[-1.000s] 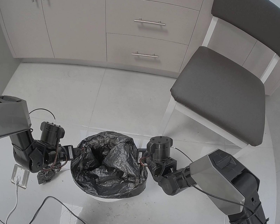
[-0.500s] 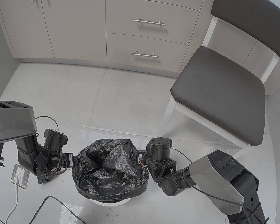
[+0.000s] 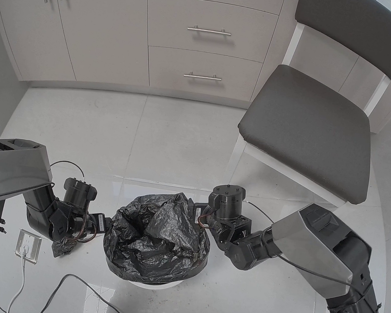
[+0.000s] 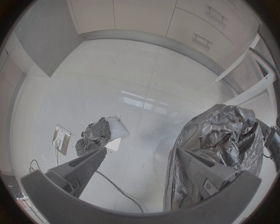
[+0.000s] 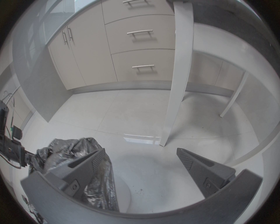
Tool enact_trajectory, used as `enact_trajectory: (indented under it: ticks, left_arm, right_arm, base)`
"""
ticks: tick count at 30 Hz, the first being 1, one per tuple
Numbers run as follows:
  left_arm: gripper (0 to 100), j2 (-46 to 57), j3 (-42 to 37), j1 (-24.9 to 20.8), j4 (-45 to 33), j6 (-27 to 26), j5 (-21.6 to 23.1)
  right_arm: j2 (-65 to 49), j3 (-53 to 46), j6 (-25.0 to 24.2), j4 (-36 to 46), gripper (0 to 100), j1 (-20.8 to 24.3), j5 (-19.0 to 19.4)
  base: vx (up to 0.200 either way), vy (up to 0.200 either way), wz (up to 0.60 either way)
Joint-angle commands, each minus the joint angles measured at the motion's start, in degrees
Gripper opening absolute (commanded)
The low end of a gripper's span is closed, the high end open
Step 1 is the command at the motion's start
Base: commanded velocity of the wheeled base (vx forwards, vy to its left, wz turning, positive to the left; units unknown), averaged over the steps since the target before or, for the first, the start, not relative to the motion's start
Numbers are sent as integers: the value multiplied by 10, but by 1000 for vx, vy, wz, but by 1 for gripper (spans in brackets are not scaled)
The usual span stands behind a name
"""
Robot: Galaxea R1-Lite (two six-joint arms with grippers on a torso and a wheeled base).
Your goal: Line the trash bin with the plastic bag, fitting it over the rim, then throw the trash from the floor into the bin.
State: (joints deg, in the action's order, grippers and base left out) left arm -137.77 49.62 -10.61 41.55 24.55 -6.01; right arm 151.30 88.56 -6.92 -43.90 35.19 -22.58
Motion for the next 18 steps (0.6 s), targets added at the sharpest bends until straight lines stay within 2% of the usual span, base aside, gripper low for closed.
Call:
enact_trajectory:
  ticks: [1, 6, 8, 11, 12, 13, 18]
  left_arm:
    - [100, 17, 5, 1, 18, 2, 18]
    - [100, 27, 7, 1, 18, 3, 20]
    - [100, 27, 8, 0, 18, 4, 20]
    - [100, 27, 7, 0, 18, 7, 20]
    - [100, 27, 7, 0, 18, 7, 20]
    - [100, 24, 9, 1, 19, 7, 20]
    - [100, 27, 9, 0, 18, 8, 20]
  right_arm:
    - [-112, -88, 1, 0, 100, 20, 1]
    - [-190, -206, -1, -7, 100, 55, 21]
    - [-228, -276, -2, -16, 100, 85, 52]
    - [-249, -331, -3, -36, 100, 123, 69]
    - [-249, -331, -3, -36, 100, 123, 69]
    - [-249, -374, -4, -66, 100, 164, 81]
    - [-210, -403, -15, -122, 100, 229, 82]
  base:
    - [0, 0, 0]
    - [0, 0, 0]
    - [0, 0, 0]
    - [0, 0, 0]
    - [0, 0, 0]
    - [0, 0, 0]
    - [0, 0, 0]
